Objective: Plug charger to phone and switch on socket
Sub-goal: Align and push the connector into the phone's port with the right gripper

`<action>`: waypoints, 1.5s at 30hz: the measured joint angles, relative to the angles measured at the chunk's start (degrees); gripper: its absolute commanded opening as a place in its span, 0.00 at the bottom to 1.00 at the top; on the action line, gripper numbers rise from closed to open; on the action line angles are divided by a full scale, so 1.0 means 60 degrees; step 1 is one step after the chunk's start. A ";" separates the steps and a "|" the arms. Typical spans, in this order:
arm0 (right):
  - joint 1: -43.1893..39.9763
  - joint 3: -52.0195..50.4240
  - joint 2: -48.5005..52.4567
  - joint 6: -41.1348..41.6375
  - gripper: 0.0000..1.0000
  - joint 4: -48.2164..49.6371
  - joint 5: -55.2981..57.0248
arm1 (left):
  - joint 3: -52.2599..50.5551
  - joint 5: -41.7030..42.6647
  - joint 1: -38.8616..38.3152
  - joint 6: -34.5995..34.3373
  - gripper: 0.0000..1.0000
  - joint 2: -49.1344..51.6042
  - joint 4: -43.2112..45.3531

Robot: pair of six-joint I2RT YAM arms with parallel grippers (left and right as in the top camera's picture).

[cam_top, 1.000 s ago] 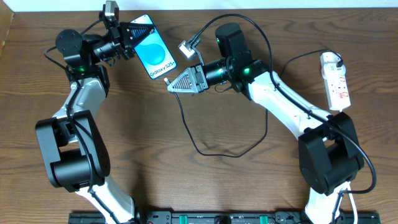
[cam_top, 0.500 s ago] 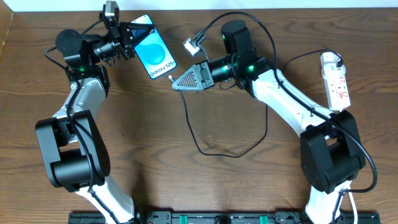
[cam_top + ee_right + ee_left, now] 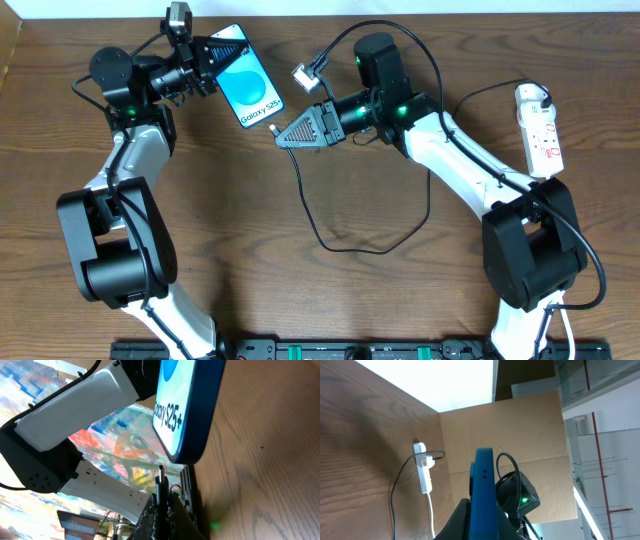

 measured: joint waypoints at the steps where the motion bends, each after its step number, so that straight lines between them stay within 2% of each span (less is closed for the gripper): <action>1: 0.0000 0.0000 0.0000 0.0000 0.01 0.0000 0.0000 | 0.0000 0.0000 -0.0015 0.0004 0.07 0.0000 0.0000; 26: 0.0000 0.0000 0.0000 0.0095 0.01 0.0040 0.0095 | 0.0000 0.0215 -0.0244 0.0080 0.07 0.0000 0.0000; 45: 0.0011 -0.0011 0.0000 0.1333 0.01 0.1009 0.0375 | 0.0000 -0.0025 -0.0200 0.0073 0.07 0.0000 0.0000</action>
